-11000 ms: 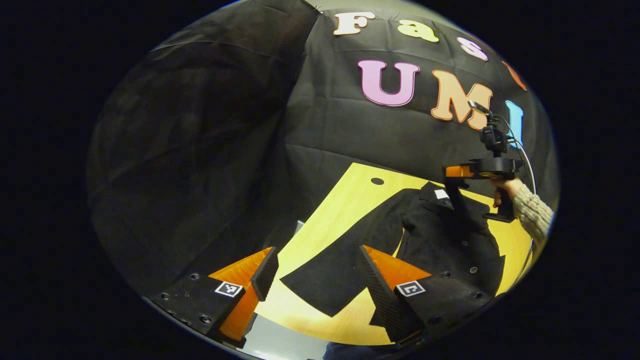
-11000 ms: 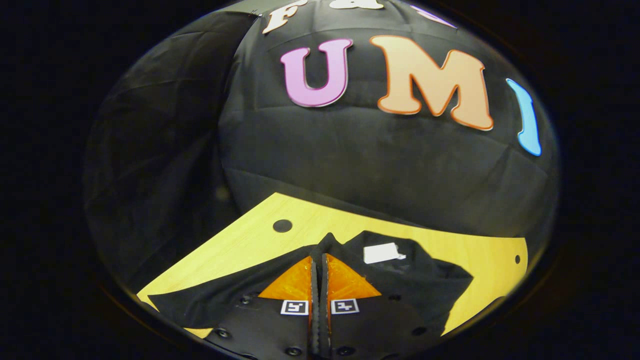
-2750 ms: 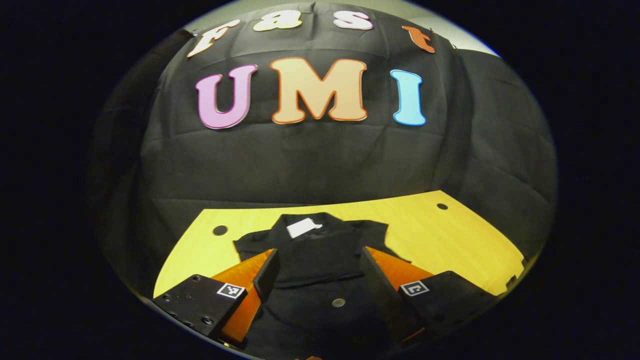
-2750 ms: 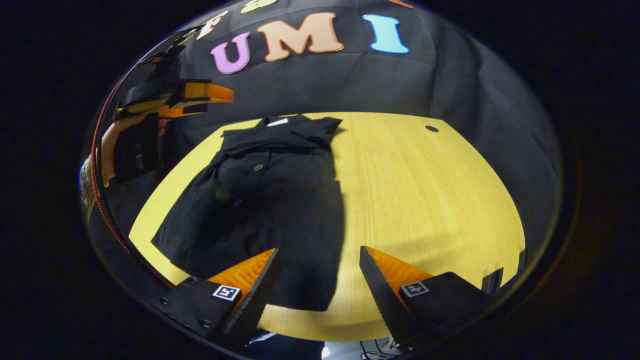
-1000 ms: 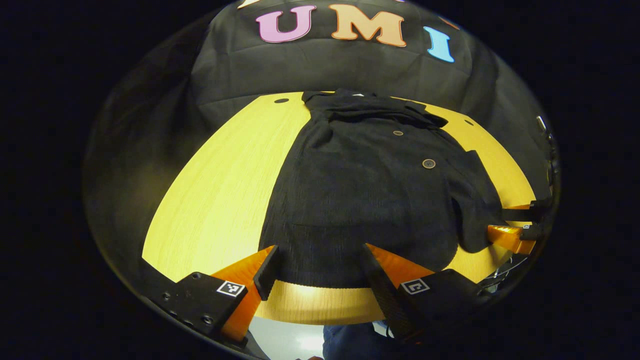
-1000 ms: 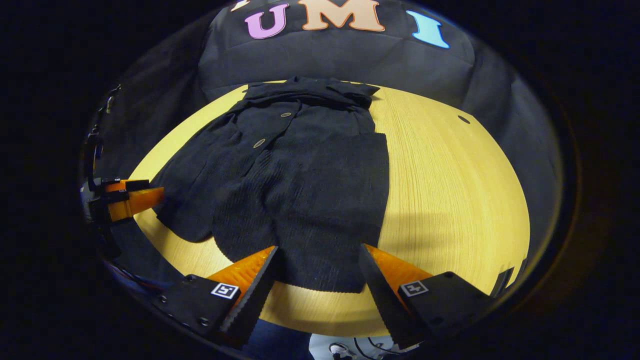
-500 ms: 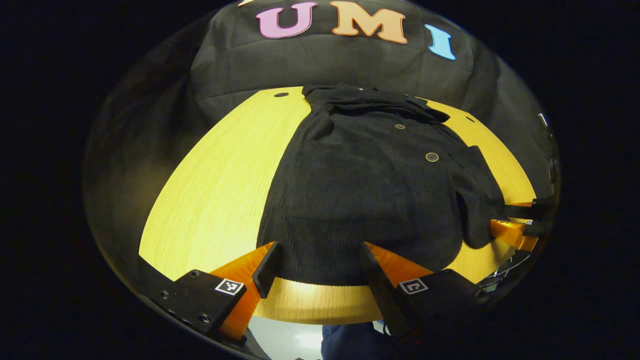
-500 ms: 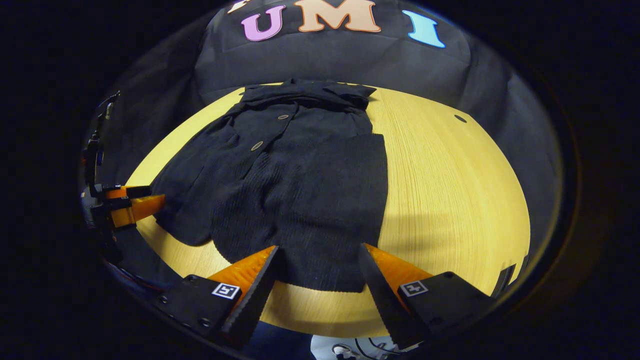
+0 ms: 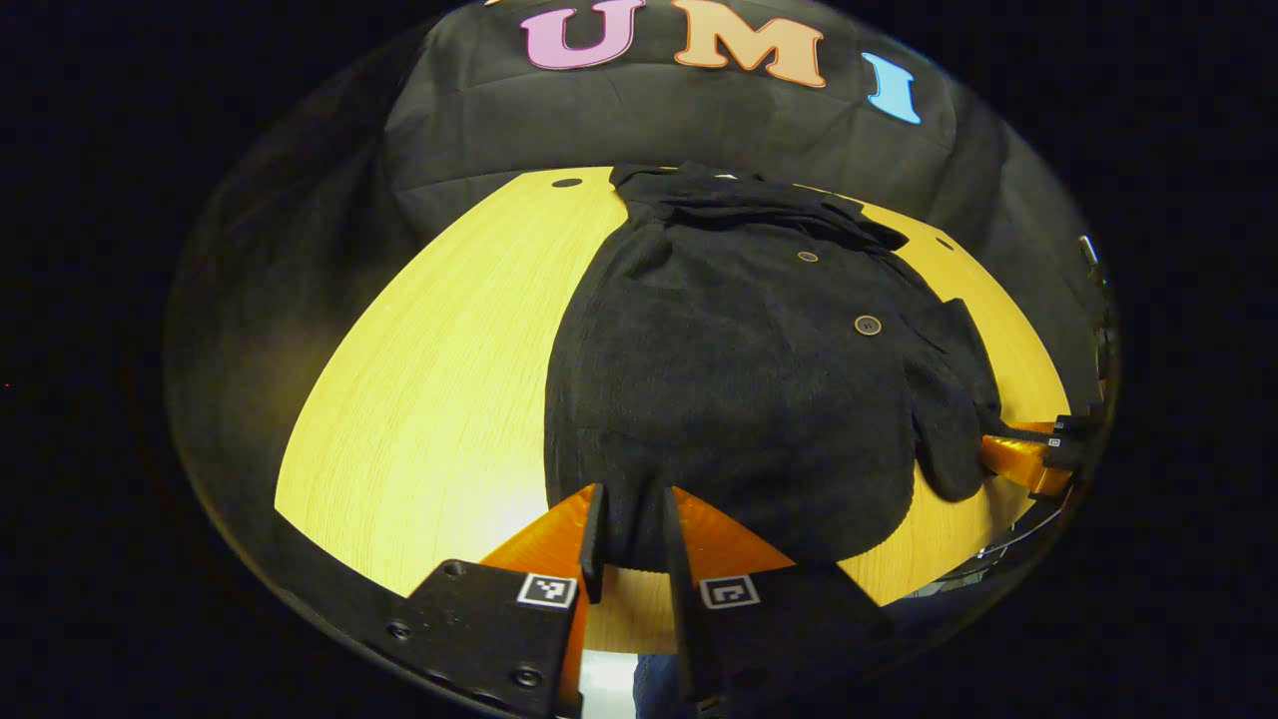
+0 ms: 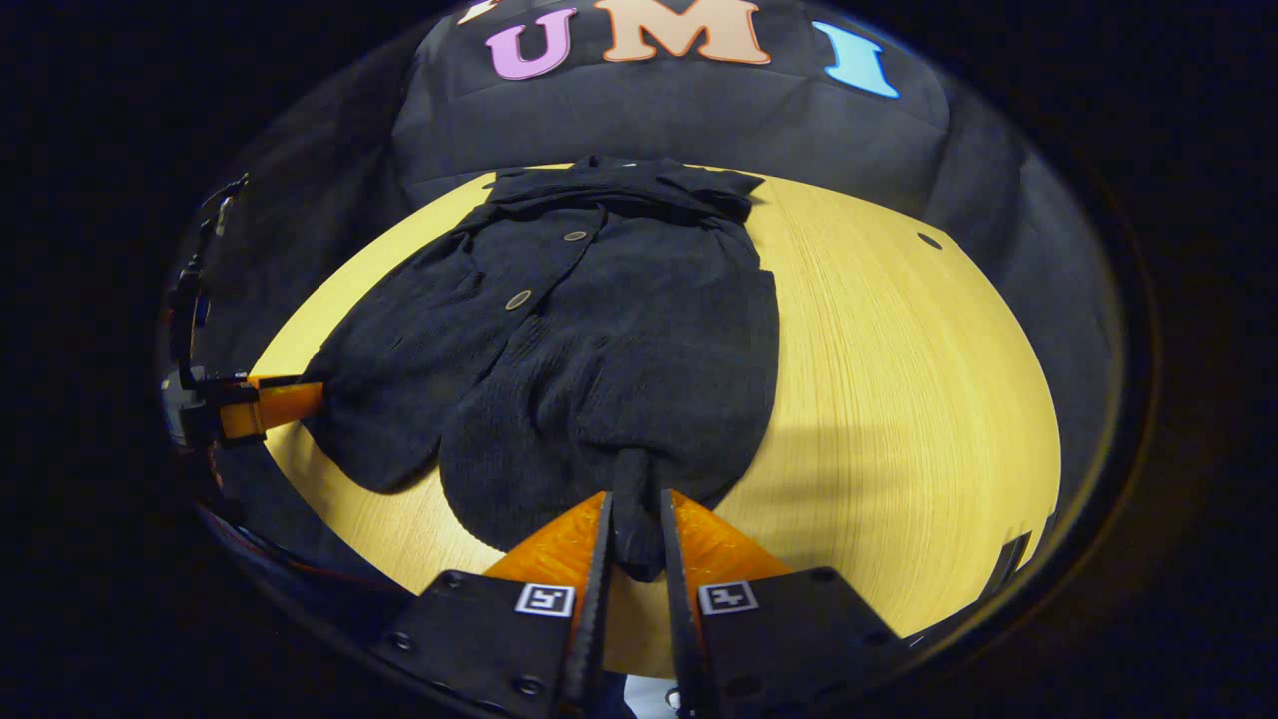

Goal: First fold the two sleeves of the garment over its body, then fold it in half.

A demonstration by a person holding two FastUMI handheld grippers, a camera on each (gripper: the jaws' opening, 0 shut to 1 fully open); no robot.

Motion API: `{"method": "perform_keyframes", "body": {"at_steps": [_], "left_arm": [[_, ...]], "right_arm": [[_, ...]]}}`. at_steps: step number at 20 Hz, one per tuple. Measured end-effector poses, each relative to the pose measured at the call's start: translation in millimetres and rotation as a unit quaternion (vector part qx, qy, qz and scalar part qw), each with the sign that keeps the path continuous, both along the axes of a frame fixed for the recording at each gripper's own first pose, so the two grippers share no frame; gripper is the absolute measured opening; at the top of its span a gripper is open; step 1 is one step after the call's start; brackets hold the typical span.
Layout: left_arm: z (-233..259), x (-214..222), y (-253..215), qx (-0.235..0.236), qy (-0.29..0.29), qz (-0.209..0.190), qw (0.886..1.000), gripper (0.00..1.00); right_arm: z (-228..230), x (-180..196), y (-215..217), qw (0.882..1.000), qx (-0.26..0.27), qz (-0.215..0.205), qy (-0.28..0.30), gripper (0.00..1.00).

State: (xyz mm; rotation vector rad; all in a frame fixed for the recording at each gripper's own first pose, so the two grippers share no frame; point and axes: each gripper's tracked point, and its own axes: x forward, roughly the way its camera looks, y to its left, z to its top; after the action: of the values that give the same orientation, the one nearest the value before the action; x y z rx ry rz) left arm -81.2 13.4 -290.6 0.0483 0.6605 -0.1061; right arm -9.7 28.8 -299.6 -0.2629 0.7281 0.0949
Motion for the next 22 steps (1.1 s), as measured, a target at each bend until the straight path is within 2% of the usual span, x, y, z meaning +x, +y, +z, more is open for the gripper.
{"method": "perform_keyframes", "body": {"at_steps": [2,4,7,10,16,22], "left_arm": [[0,3,-1,0.001,0.0,-0.005,1.0,0.16],[0,2,-3,0.006,0.001,-0.01,1.0,0.08],[0,4,-2,0.007,0.003,-0.014,1.0,0.07],[1,5,-4,0.012,0.007,-0.02,1.0,0.01],[3,7,-4,0.006,0.009,-0.029,1.0,0.0],[14,14,-5,0.011,0.0,-0.049,0.999,0.0]], "right_arm": [[0,1,1,1.0,-0.004,0.003,-0.004,0.21],[0,2,3,1.0,0.001,0.004,-0.007,0.21],[-1,1,5,1.0,0.013,0.001,0.002,0.1],[-1,3,7,1.0,0.016,-0.003,0.015,0.04],[0,4,8,0.999,0.029,-0.026,0.02,0.03],[14,2,13,0.998,0.02,-0.051,0.012,0.03]]}}
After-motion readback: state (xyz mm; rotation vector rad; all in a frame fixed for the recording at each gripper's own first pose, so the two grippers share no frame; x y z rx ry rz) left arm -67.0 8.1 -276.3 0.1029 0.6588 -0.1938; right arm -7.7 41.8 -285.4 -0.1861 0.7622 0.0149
